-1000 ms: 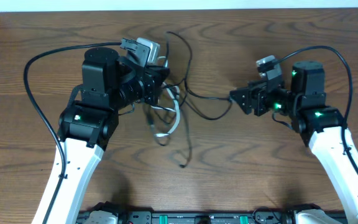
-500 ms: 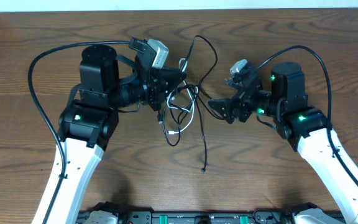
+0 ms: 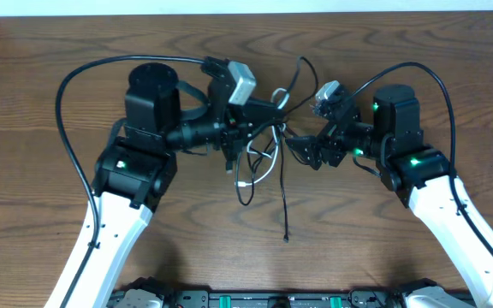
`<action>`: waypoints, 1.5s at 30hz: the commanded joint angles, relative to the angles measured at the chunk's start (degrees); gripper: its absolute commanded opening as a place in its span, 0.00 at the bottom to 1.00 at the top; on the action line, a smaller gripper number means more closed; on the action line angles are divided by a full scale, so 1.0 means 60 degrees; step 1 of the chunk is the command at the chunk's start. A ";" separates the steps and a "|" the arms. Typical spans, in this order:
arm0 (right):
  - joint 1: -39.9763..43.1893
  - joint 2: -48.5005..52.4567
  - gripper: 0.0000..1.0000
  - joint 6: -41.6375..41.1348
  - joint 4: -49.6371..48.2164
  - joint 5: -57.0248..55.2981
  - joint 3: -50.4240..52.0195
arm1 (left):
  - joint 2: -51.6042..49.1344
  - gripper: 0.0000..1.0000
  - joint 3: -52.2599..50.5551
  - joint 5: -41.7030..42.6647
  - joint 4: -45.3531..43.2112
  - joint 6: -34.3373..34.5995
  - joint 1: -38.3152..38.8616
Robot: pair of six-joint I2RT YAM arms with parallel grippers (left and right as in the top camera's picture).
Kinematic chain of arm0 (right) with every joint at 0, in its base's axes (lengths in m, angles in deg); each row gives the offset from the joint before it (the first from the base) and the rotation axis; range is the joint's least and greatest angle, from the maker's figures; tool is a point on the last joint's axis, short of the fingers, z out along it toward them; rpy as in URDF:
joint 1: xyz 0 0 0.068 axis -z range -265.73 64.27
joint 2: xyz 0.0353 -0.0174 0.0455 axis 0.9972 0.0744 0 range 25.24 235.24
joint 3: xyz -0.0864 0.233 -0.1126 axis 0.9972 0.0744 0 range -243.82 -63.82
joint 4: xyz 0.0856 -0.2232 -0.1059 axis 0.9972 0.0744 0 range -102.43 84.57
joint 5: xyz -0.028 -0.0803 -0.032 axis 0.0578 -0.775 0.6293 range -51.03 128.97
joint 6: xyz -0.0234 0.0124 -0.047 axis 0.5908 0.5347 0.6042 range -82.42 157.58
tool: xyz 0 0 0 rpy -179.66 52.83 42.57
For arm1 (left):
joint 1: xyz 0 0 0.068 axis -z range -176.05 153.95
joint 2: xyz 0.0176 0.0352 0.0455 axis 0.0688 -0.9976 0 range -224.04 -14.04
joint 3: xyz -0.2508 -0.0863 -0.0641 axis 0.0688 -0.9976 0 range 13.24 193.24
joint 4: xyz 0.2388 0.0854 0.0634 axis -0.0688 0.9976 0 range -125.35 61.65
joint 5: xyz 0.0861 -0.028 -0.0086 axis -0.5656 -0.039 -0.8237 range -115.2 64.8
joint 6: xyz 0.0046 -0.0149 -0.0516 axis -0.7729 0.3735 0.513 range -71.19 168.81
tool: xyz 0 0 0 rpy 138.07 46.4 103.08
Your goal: Untangle cables
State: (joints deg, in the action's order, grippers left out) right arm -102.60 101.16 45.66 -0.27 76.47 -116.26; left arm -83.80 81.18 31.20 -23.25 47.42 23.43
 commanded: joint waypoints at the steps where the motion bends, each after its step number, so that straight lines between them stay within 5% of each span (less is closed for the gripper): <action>1: -0.0084 0.0474 0.98 0.0109 -0.0222 -0.0004 -0.0044 | 0.0106 0.07 0.0091 0.0277 -0.0339 -0.0080 0.0335; 11: -0.0080 0.1781 0.99 -0.0277 -0.1075 -0.0135 -0.0044 | 0.0106 0.08 0.0091 0.0273 -0.0951 0.0419 0.0794; 26: 0.0437 0.2171 0.99 -0.3876 0.1504 -0.7442 -0.0044 | 0.0266 0.08 0.0091 -0.0586 -0.1038 0.0423 -0.0229; 45: 0.0867 0.2171 0.99 -0.4419 0.1694 -0.7158 -0.0044 | 0.0412 0.08 0.0091 -0.0590 -0.0259 0.0532 -0.3490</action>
State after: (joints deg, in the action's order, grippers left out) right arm -98.09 113.73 20.17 9.81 36.41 -116.37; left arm -83.21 81.09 27.31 -25.00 49.95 6.17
